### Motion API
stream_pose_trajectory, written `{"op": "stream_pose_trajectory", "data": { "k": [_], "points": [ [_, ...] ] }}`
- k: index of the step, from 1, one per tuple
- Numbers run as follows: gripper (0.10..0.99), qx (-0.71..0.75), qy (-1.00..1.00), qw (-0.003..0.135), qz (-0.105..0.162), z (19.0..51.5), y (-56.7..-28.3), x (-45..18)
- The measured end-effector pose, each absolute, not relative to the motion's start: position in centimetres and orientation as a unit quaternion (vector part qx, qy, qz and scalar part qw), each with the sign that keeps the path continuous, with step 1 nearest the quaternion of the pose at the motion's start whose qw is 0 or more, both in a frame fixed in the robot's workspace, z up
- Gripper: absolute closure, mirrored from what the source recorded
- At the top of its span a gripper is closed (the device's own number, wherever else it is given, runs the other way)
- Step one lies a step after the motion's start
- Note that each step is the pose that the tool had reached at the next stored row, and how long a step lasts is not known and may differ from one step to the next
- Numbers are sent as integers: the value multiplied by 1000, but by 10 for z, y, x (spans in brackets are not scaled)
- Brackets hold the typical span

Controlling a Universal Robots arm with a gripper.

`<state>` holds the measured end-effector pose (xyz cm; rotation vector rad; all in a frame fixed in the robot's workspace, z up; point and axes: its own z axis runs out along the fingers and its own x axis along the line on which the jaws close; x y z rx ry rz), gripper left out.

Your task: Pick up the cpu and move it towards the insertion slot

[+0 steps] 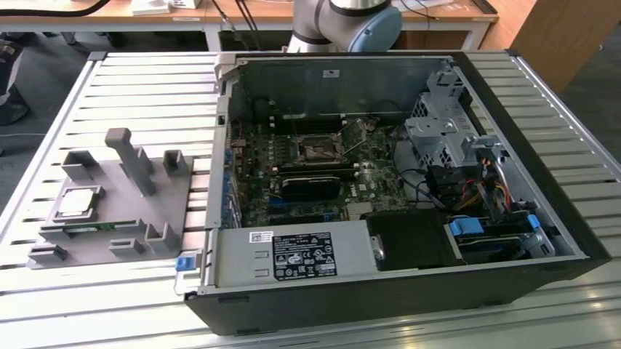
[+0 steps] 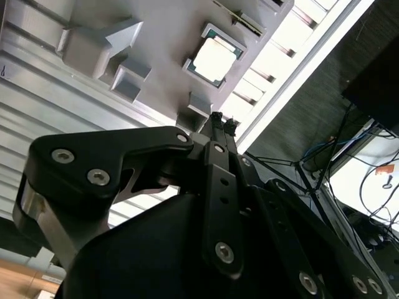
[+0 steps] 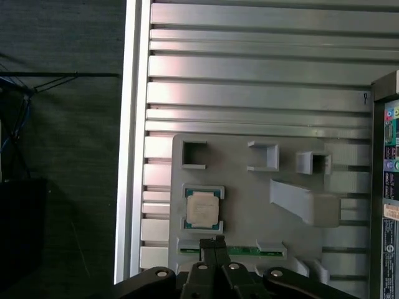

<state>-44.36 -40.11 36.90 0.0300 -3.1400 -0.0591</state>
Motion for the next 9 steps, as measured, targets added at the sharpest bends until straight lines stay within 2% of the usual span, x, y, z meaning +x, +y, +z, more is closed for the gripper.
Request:
{"op": "stream_pose_trajectory", "data": {
  "k": [5, 6, 7, 9],
  "points": [
    [973, 10, -1000, 0, -19, 368, -401, -448],
    [918, 10, -1000, 0, -19, 367, -401, -448],
    [918, 10, -1000, 0, -19, 367, -401, -448],
    [796, 10, -1000, 0, -19, 364, -402, -448]
  ]
}}
